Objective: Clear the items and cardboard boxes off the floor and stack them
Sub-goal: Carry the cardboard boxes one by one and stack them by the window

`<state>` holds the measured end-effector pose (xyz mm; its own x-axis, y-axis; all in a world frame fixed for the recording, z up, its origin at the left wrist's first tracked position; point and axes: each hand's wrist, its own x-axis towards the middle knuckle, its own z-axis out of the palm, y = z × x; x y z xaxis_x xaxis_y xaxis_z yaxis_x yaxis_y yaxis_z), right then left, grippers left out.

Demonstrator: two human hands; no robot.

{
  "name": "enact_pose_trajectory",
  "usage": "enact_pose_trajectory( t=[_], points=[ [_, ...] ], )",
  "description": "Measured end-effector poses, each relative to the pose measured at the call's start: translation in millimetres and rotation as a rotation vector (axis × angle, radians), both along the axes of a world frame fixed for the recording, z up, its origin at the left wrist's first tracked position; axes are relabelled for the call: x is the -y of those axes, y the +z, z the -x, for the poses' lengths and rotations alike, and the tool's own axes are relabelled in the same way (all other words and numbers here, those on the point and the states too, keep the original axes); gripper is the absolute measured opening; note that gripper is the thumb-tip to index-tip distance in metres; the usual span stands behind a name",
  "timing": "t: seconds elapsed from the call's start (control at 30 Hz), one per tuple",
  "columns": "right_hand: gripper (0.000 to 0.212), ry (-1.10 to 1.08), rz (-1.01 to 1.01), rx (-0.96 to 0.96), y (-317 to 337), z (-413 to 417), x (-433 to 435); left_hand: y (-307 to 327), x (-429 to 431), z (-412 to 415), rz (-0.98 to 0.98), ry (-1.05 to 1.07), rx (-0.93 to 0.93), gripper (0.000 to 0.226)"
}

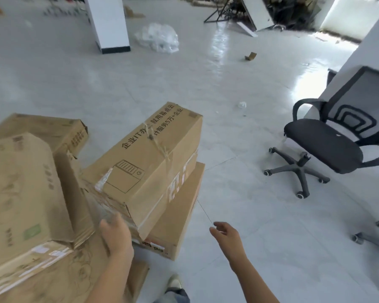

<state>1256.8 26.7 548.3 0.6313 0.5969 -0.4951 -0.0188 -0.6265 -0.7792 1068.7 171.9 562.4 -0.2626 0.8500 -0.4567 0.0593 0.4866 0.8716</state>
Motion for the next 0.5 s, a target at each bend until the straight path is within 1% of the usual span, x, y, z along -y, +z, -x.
enact_pose_trajectory(
  t=[0.07,0.17,0.23,0.3,0.4,0.47,0.5],
  points=[
    [0.031,0.058,-0.030,-0.001,7,-17,-35,0,-28,-9,0.009,0.066,0.025,0.053],
    [0.029,0.134,-0.059,0.002,15,-37,-83,3,-50,-16,0.023,0.101,0.056,0.049],
    [0.030,0.196,-0.080,0.025,22,-54,-120,5,-61,-19,0.010,0.137,0.066,0.046],
    [0.033,0.267,-0.107,0.061,32,-74,-160,6,-71,-23,0.056,0.178,0.058,0.040],
    [0.036,0.367,-0.164,0.174,45,-109,-218,11,-77,-31,0.061,0.255,0.034,0.028],
    [0.037,0.410,-0.193,0.288,51,-136,-261,8,-85,-36,0.070,0.308,0.056,0.028],
    [0.038,0.431,-0.196,0.336,53,-150,-283,9,-88,-41,0.068,0.330,0.016,0.029]
  ],
)
